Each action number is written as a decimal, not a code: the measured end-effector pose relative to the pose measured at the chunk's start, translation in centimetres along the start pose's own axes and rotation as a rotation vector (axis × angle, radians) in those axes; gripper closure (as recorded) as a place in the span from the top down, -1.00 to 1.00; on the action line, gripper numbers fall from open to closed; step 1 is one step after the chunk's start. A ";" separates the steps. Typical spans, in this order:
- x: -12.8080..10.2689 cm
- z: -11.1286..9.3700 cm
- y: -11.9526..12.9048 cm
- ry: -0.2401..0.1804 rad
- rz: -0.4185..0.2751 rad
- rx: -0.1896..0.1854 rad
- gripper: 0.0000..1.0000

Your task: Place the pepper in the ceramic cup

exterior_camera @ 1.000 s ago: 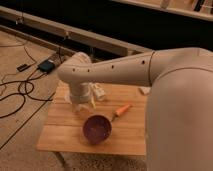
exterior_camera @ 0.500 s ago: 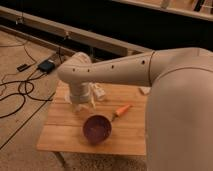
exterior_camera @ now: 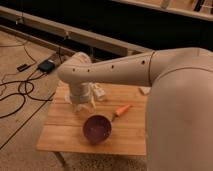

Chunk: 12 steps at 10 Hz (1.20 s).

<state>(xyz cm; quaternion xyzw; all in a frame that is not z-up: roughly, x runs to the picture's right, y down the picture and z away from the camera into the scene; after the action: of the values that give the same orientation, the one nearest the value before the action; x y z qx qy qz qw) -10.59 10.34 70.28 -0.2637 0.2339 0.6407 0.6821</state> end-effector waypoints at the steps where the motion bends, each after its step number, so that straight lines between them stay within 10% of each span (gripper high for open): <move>1: 0.0 0.0 0.0 0.000 0.000 0.000 0.30; 7: -0.7 0.2 -1.1 -0.005 0.043 0.007 0.30; 12: -4.9 1.5 -8.1 -0.066 0.241 0.045 0.30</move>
<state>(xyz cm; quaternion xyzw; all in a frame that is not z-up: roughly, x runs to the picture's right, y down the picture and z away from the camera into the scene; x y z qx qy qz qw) -2.87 7.36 75.11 -0.1973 0.2556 0.7208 0.6133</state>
